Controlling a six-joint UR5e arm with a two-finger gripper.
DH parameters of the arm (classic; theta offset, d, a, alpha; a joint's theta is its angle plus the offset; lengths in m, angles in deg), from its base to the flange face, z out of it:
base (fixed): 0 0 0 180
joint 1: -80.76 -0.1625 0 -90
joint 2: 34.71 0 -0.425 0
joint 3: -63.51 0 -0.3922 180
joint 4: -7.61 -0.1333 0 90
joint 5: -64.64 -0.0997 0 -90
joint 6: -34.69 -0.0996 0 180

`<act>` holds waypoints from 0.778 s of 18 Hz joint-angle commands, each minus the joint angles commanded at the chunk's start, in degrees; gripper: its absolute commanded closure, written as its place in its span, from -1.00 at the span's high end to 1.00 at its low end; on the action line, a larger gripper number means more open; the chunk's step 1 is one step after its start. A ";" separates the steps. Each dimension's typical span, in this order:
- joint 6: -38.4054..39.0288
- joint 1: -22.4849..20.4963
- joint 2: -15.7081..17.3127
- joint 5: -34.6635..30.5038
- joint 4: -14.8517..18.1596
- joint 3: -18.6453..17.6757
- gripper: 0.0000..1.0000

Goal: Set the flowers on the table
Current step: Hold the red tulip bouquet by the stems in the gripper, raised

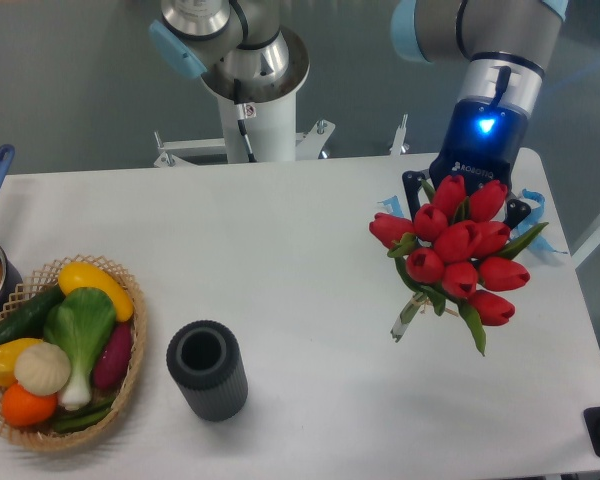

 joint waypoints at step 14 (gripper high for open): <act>-0.62 -0.17 0.44 -3.32 0.35 2.45 -0.42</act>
